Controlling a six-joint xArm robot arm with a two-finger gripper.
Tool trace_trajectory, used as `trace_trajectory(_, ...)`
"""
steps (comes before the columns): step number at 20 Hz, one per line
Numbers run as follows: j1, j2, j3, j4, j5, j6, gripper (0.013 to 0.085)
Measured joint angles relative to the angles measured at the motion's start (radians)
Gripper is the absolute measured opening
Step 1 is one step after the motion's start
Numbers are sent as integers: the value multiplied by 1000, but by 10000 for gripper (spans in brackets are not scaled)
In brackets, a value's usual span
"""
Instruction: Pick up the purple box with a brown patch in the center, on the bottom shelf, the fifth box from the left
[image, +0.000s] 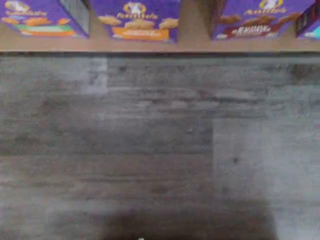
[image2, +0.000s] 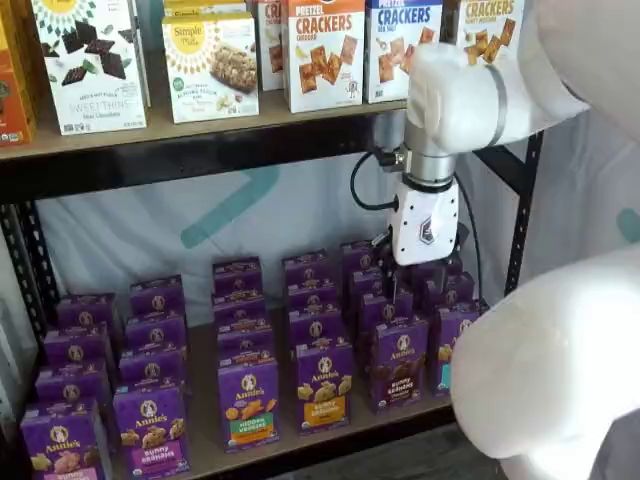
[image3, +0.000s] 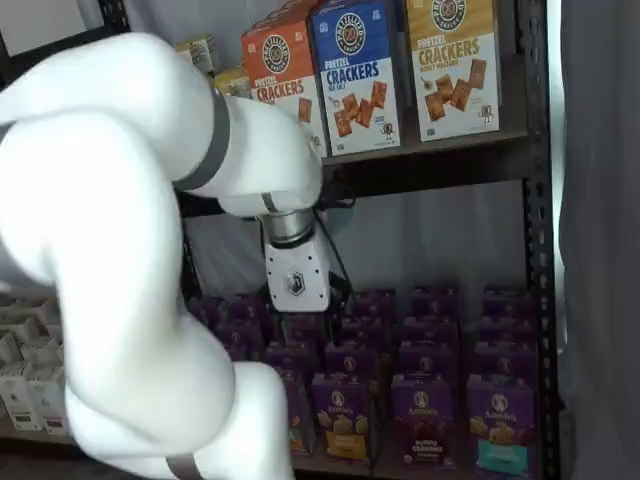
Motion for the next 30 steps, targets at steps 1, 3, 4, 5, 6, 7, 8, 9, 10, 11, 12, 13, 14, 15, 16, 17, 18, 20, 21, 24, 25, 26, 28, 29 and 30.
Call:
trace_trajectory(1, -2, 35, -5, -15, -38, 7, 850)
trace_trajectory(3, -14, 129, -31, -23, -108, 0, 850)
trace_trajectory(4, -20, 172, -44, -21, -133, -7, 850)
trace_trajectory(5, -26, 214, -58, -21, -159, -12, 850)
trace_trajectory(6, -33, 265, -73, -24, -196, -17, 850)
trace_trajectory(7, -37, 298, -83, -31, -221, -17, 850)
trace_trajectory(8, -43, 334, -95, -37, -248, -17, 850)
trace_trajectory(9, -48, 368, -106, -43, -272, -17, 850)
trace_trajectory(10, -53, 404, -119, -47, -300, -19, 850)
trace_trajectory(11, -60, 443, -134, -47, -328, -26, 850)
trace_trajectory(12, -65, 476, -148, -45, -349, -33, 850)
trace_trajectory(13, -72, 524, -170, -42, -375, -42, 850)
trace_trajectory(14, -78, 564, -191, -40, -393, -49, 850)
trace_trajectory(15, -82, 598, -208, -40, -408, -54, 850)
trace_trajectory(16, -87, 639, -229, -37, -426, -62, 850)
trace_trajectory(17, -91, 671, -246, -34, -441, -68, 850)
trace_trajectory(18, -96, 711, -268, -32, -461, -75, 850)
trace_trajectory(20, -105, 770, -302, -34, -490, -82, 850)
trace_trajectory(21, -109, 795, -317, -33, -501, -86, 850)
trace_trajectory(24, -120, 857, -356, -26, -524, -104, 850)
trace_trajectory(25, -123, 877, -369, -25, -530, -109, 850)
trace_trajectory(26, -127, 897, -382, -26, -534, -111, 850)
trace_trajectory(28, -133, 934, -409, -33, -540, -112, 850)
trace_trajectory(29, -137, 952, -422, -34, -544, -114, 850)
trace_trajectory(30, -140, 968, -434, -34, -547, -118, 850)
